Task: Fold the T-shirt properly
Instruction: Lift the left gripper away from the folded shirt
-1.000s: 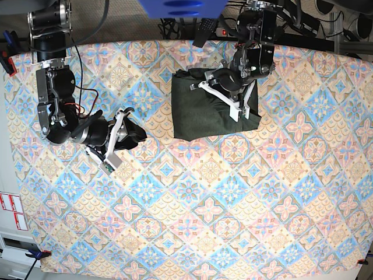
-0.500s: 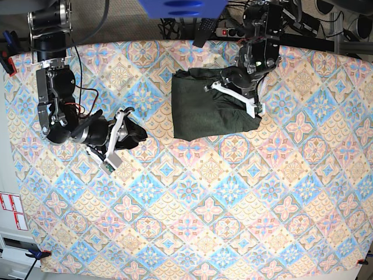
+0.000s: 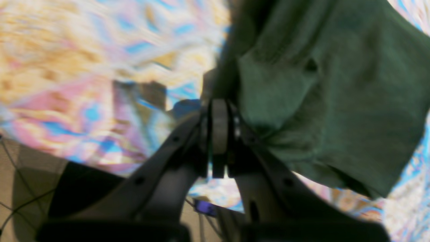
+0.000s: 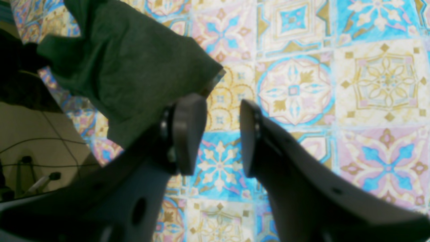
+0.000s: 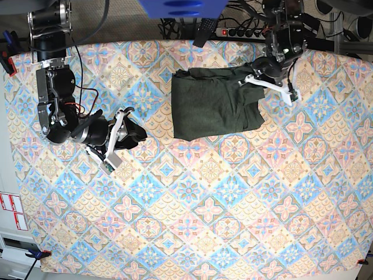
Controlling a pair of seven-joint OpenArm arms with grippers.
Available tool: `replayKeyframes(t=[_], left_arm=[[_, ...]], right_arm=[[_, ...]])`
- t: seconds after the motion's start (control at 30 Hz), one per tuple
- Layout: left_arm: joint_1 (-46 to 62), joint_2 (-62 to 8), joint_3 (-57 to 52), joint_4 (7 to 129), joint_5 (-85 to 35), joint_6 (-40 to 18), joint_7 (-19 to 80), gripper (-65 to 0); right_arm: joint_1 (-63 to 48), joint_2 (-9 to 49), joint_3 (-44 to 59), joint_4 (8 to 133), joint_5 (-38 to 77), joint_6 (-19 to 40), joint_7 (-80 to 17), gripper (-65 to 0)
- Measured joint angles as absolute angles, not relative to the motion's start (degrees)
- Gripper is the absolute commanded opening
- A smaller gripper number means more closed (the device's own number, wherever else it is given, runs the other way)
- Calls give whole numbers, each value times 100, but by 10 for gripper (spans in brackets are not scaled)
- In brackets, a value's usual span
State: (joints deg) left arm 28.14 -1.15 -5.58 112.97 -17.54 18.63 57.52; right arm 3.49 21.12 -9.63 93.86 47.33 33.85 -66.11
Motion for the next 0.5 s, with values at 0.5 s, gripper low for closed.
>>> replayKeyframes(t=[0.5], left_arm=[[3371,-272,-711,11356,-2049,1861,5813,-650]], right_arm=[[351,2112,-963,9386,4733,3385,-6611,-450]])
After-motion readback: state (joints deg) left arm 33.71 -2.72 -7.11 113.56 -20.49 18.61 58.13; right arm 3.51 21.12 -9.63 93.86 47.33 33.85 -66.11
